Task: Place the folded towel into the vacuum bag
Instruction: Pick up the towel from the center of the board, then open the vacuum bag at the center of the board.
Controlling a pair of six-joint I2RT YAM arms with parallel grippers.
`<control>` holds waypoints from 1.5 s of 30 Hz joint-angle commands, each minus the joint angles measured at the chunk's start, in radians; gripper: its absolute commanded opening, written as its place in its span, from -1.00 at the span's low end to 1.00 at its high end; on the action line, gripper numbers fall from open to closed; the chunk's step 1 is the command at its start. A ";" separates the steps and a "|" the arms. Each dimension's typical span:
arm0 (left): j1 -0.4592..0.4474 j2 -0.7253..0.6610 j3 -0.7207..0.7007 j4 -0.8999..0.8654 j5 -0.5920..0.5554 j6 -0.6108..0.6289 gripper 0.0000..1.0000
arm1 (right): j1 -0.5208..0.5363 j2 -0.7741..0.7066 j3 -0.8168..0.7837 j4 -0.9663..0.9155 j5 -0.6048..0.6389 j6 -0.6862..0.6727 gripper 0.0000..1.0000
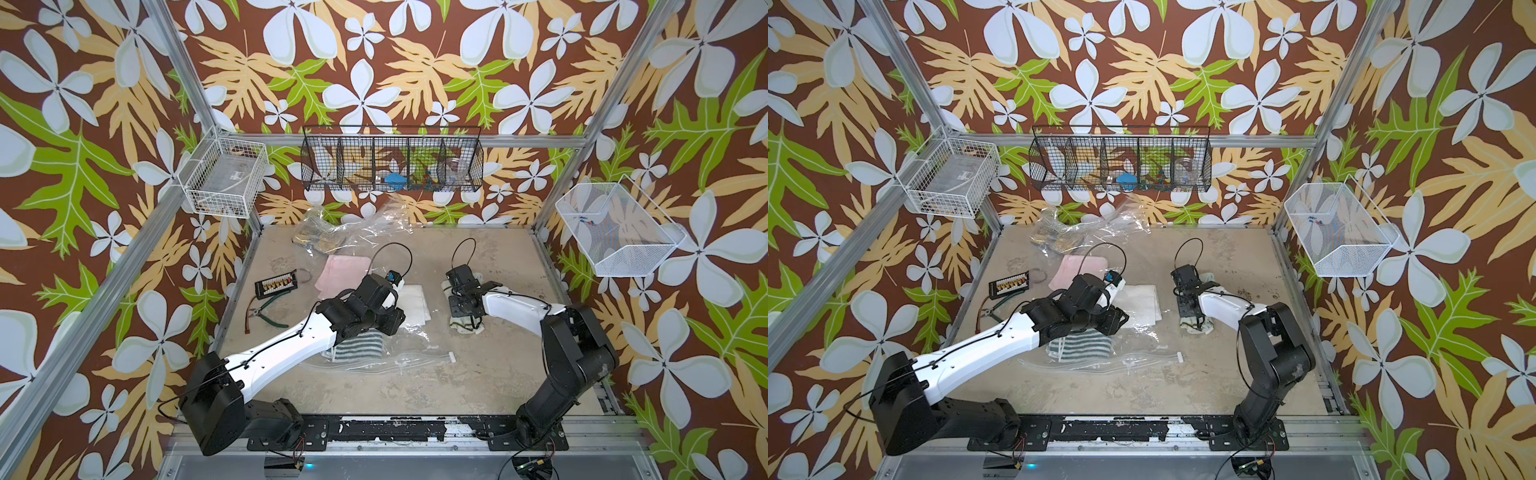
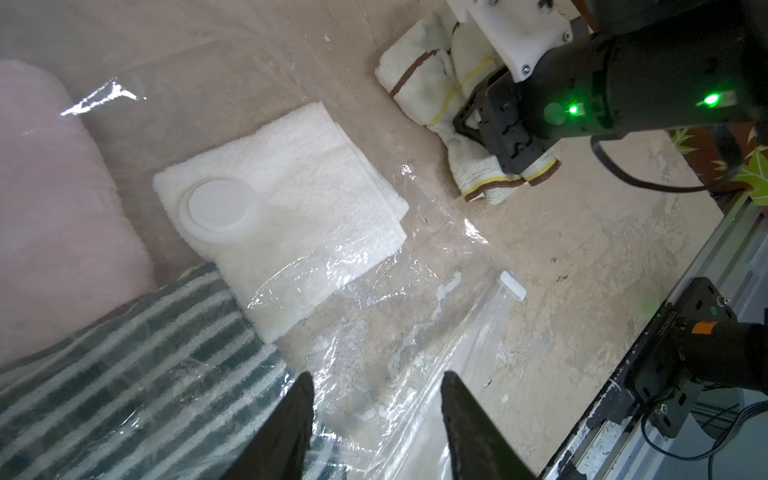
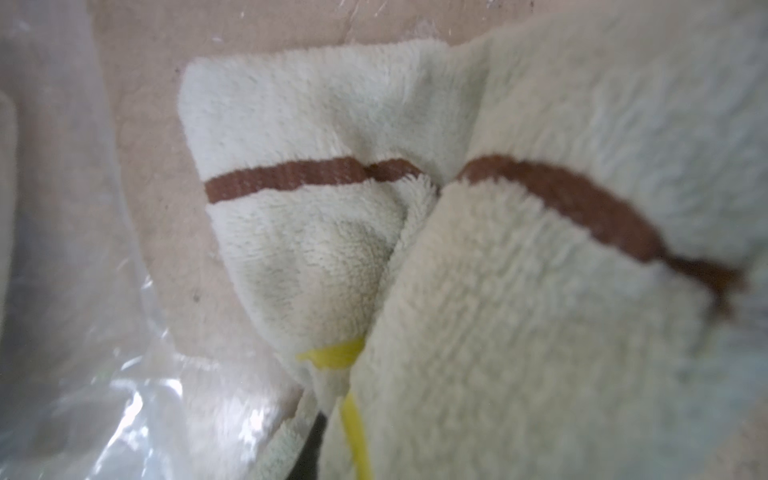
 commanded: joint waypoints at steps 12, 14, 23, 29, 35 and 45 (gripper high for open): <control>-0.261 0.059 -0.077 -0.086 -0.182 0.179 0.29 | 0.004 -0.420 -0.149 -0.099 -0.315 0.073 -0.67; -0.285 0.080 -0.089 -0.086 -0.227 0.188 0.30 | 0.004 -0.447 -0.171 -0.094 -0.335 0.082 -0.67; -0.386 0.177 -0.122 -0.086 -0.474 0.238 0.23 | 0.004 -0.532 -0.212 -0.121 -0.349 0.097 -0.67; -0.386 0.155 -0.132 -0.010 -0.684 0.293 -0.27 | 0.004 -0.617 -0.253 -0.157 -0.371 0.111 -0.68; -0.386 0.089 -0.084 0.084 -0.650 0.333 -1.00 | 0.004 -0.712 -0.269 -0.224 -0.384 0.120 -0.69; -0.333 0.124 0.051 0.125 -0.515 0.290 -1.00 | 0.101 -0.806 -0.242 -0.307 -0.361 0.187 -0.73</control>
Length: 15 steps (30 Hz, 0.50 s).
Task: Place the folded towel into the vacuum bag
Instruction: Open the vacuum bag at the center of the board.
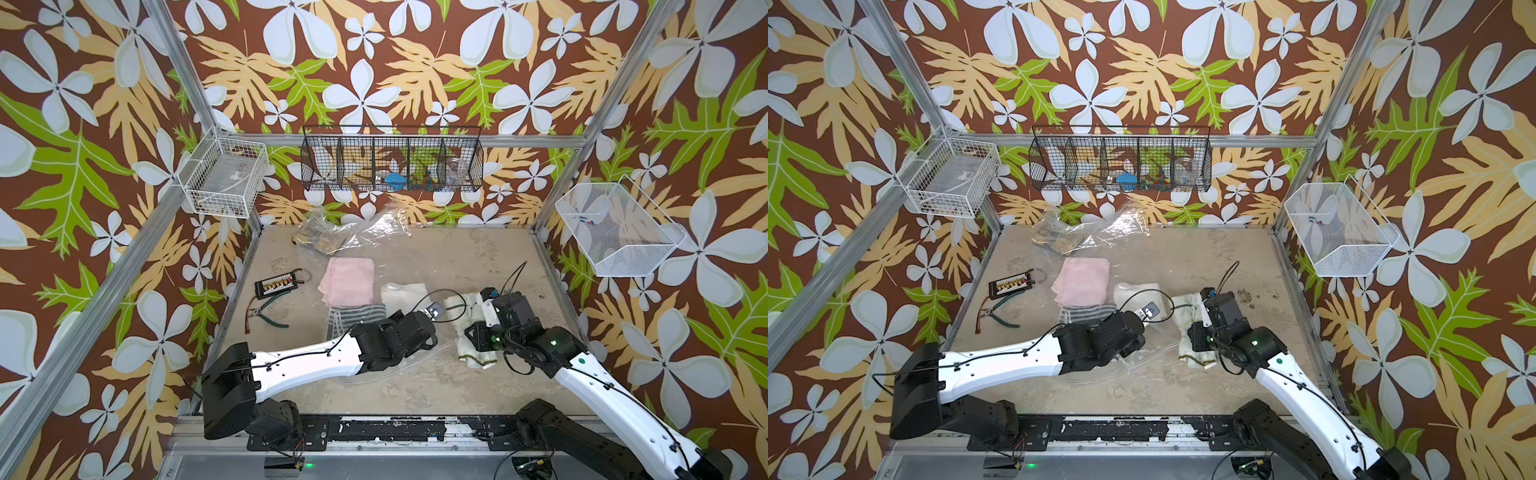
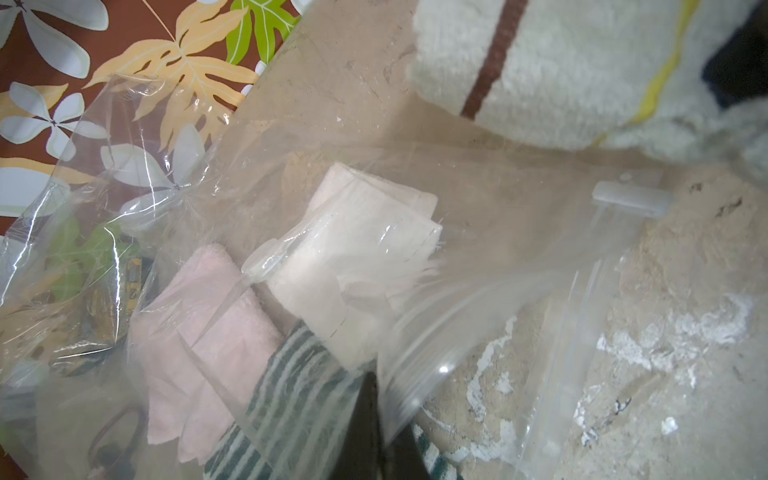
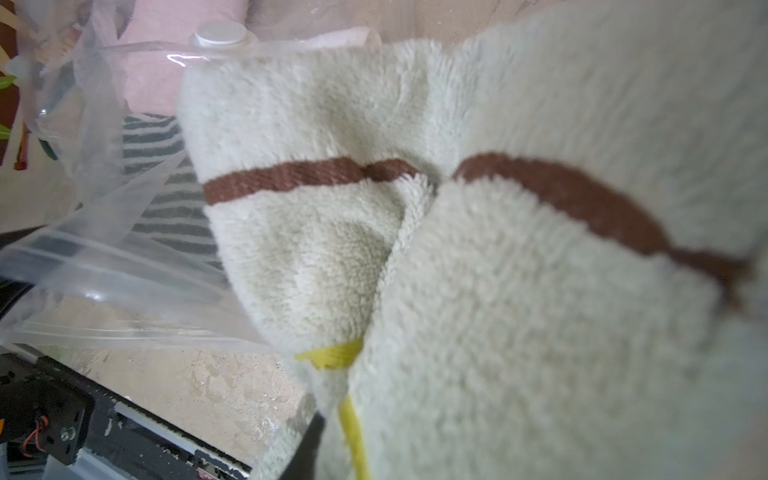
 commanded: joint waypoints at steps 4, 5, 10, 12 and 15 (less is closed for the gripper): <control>0.029 0.020 0.030 0.034 0.094 -0.050 -1.00 | 0.035 -0.027 -0.014 -0.043 0.074 0.032 -0.73; 0.032 0.021 0.034 0.032 0.104 -0.057 -1.00 | 0.040 -0.029 -0.015 -0.046 0.084 0.037 -0.74; 0.070 0.024 0.051 0.017 0.160 -0.093 -1.00 | 0.104 -0.027 -0.007 -0.054 0.146 0.060 -0.75; 0.083 0.023 0.048 0.020 0.187 -0.105 -1.00 | 0.140 -0.017 -0.006 -0.060 0.171 0.073 -0.76; 0.088 0.022 0.048 0.024 0.201 -0.116 -1.00 | 0.193 -0.004 0.000 -0.063 0.215 0.090 -0.76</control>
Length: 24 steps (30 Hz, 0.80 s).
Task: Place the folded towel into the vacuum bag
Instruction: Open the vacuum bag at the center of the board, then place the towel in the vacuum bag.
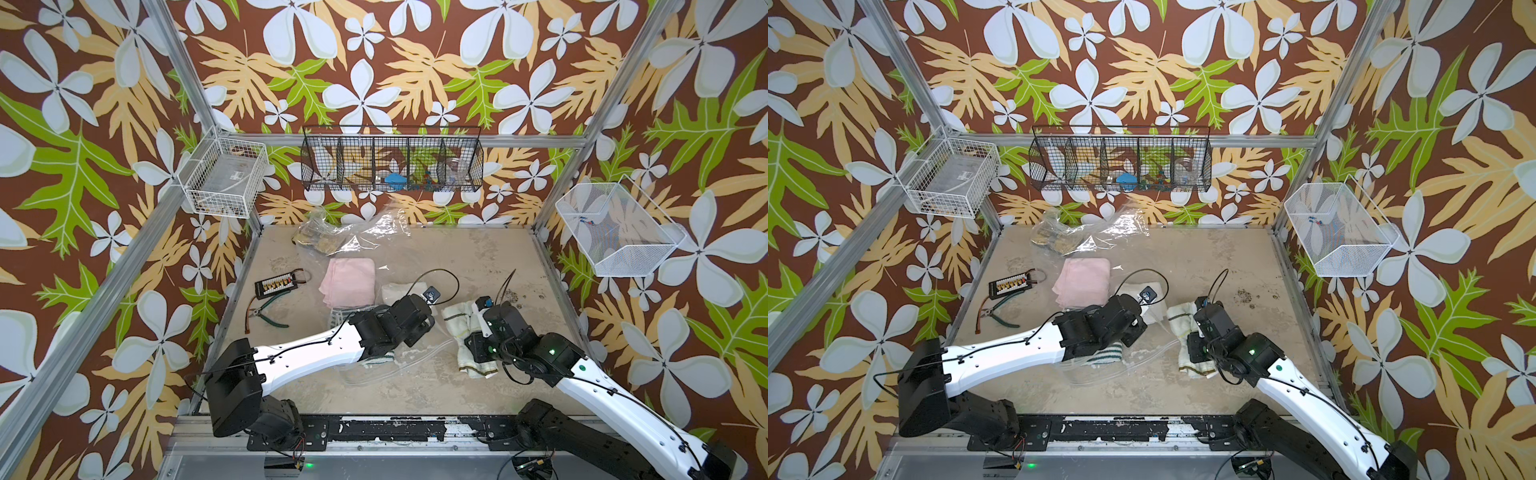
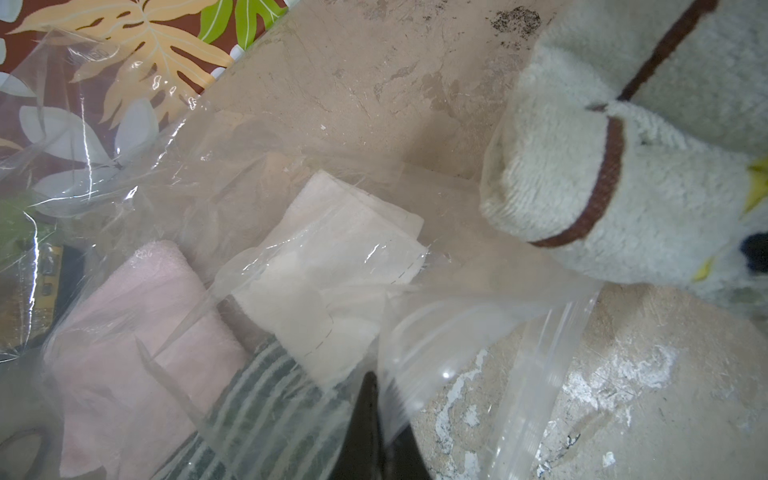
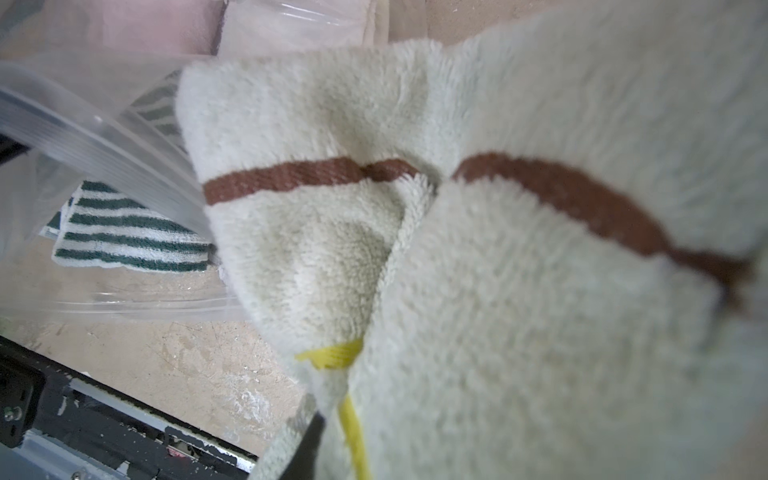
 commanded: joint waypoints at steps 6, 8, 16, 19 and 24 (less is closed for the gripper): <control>0.032 -0.017 0.003 0.033 0.087 -0.053 -1.00 | 0.089 0.032 0.016 -0.002 0.124 0.053 -0.81; 0.046 -0.023 -0.004 0.042 0.114 -0.061 -1.00 | 0.115 0.038 0.020 -0.006 0.144 0.060 -0.84; 0.108 -0.025 -0.012 0.059 0.192 -0.092 -1.00 | 0.189 0.038 0.041 -0.078 0.212 0.084 -1.00; 0.124 -0.038 -0.013 0.066 0.218 -0.101 -1.00 | 0.261 0.051 0.052 -0.068 0.211 0.091 -1.00; 0.126 -0.047 -0.005 0.084 0.250 -0.113 -1.00 | 0.465 0.155 0.083 0.040 0.211 0.108 -1.00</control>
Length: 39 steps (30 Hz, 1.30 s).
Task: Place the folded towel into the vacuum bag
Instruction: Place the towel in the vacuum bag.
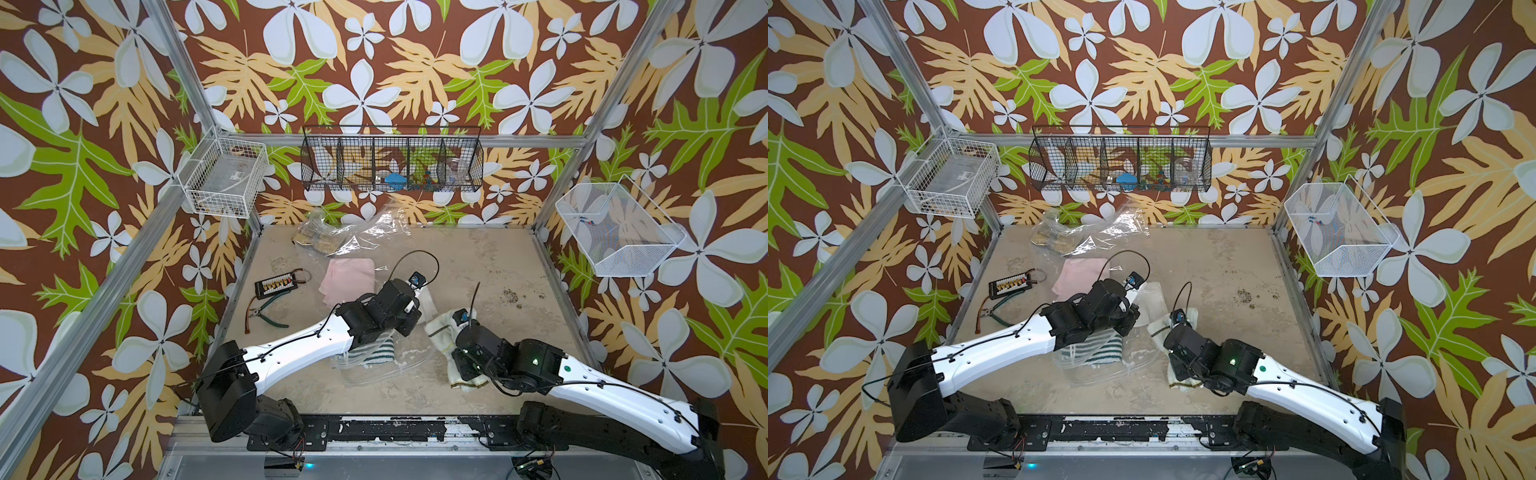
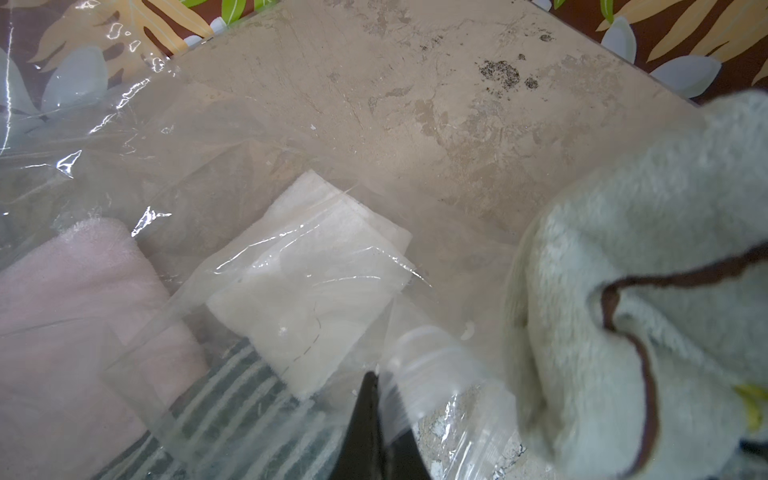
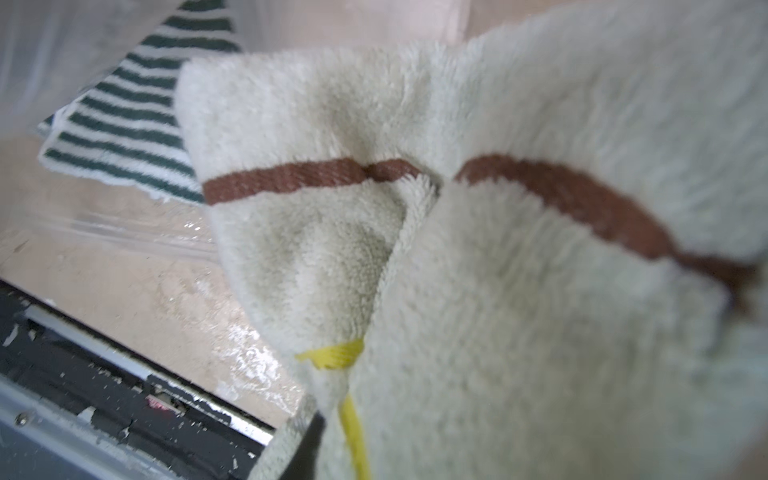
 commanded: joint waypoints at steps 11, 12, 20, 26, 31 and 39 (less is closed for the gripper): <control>0.007 0.003 0.041 0.078 0.131 -0.023 -1.00 | 0.046 0.261 -0.056 0.441 -0.151 -0.034 -1.00; 0.006 0.005 0.039 0.079 0.142 -0.023 -1.00 | 0.031 0.267 -0.058 0.448 -0.155 -0.041 -1.00; 0.006 0.012 0.027 0.091 0.203 -0.023 -1.00 | -0.095 0.347 -0.080 0.322 -0.042 -0.011 -1.00; 0.006 0.031 0.031 0.104 0.226 -0.024 -1.00 | -0.106 0.426 -0.118 0.319 -0.042 0.050 -0.98; 0.006 0.044 0.038 0.108 0.254 -0.031 -1.00 | -0.133 0.479 -0.077 0.348 -0.061 0.031 -0.87; 0.006 0.052 0.029 0.112 0.282 -0.042 -1.00 | -0.222 0.496 -0.019 0.412 -0.078 -0.011 -0.72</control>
